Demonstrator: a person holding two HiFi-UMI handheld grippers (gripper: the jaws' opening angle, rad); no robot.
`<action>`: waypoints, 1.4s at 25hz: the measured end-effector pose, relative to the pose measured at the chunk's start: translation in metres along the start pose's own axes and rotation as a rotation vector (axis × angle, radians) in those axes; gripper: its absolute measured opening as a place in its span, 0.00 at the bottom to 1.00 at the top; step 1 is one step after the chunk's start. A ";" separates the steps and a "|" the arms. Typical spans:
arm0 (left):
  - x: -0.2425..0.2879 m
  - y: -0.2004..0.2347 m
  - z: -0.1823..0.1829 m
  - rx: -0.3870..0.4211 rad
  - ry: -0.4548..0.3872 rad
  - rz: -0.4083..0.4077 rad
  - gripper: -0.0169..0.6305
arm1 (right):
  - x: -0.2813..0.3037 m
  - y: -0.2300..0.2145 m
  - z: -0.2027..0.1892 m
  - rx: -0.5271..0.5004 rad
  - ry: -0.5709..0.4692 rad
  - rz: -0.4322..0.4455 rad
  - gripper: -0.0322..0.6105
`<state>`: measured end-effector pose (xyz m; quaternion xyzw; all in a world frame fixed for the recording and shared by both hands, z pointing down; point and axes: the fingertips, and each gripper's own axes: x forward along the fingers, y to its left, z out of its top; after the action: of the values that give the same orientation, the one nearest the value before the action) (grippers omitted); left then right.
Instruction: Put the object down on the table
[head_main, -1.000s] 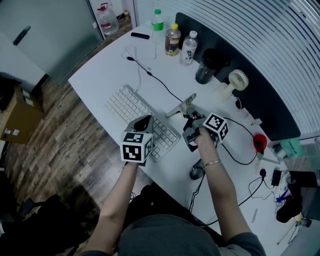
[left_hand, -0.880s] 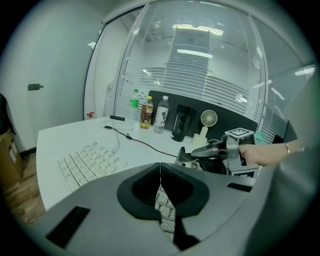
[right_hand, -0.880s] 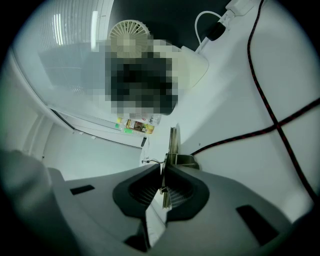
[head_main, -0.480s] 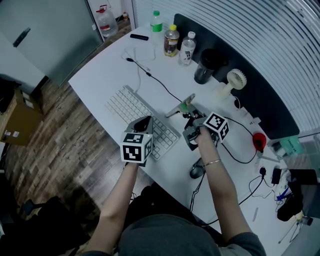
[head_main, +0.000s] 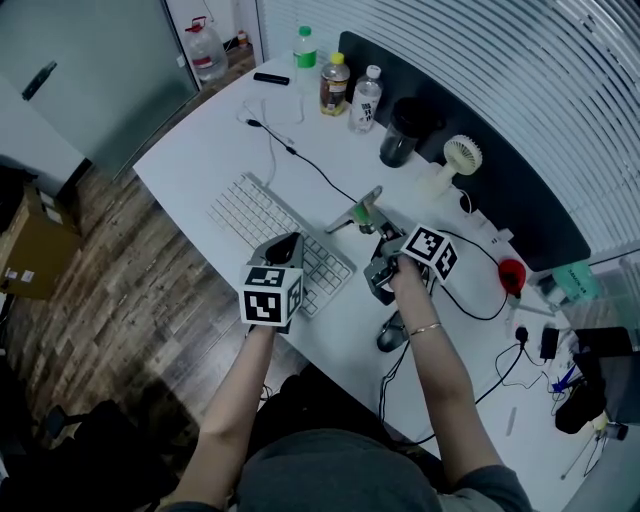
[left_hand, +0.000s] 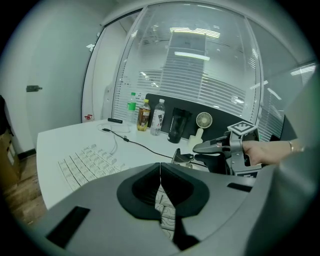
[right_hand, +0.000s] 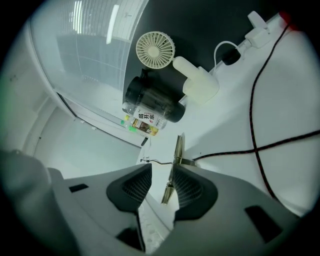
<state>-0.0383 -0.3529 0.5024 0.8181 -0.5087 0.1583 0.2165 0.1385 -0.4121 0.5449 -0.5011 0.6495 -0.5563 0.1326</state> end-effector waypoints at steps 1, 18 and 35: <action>-0.001 -0.001 0.000 0.001 -0.001 -0.002 0.06 | -0.002 0.001 0.000 -0.015 0.000 -0.005 0.26; -0.017 -0.012 -0.007 0.015 -0.014 -0.042 0.06 | -0.037 0.023 -0.032 -0.393 0.031 -0.072 0.22; -0.041 -0.011 -0.014 0.038 -0.032 -0.073 0.06 | -0.083 0.050 -0.068 -0.766 -0.012 -0.149 0.16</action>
<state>-0.0464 -0.3099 0.4927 0.8425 -0.4787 0.1469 0.1985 0.1025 -0.3117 0.4938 -0.5634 0.7712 -0.2785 -0.1013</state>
